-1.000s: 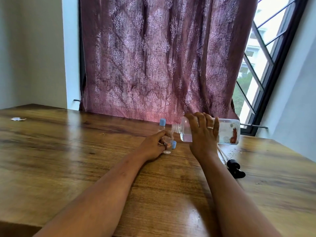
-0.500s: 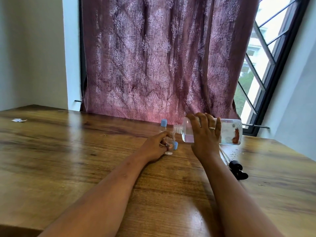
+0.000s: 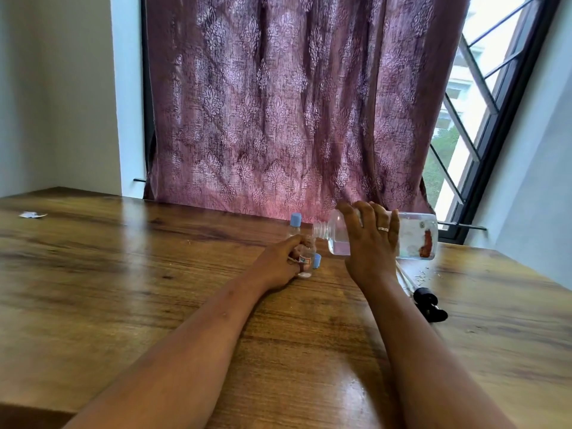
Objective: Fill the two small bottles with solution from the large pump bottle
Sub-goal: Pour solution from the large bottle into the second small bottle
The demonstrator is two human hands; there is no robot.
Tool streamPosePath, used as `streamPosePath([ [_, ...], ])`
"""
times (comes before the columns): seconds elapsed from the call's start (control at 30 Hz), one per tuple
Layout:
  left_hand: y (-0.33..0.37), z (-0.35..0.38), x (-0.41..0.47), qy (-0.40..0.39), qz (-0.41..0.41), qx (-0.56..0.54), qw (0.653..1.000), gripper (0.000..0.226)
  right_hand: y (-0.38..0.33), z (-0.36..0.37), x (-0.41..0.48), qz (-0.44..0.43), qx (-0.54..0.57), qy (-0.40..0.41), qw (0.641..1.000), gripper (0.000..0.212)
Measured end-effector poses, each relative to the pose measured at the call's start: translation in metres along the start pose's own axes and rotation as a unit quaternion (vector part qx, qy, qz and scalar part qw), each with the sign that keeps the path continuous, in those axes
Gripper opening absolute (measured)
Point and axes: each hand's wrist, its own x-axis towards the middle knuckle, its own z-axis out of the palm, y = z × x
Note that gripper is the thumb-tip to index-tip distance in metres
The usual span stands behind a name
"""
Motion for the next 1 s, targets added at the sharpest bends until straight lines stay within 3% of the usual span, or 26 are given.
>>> streamPosePath([
  [1.0,-0.0019,0.0011,0.0024,-0.003,-0.001,-0.003,1.0,0.051,0.0018,0.004,0.0013,-0.006,-0.038,0.02,0.999,0.108],
])
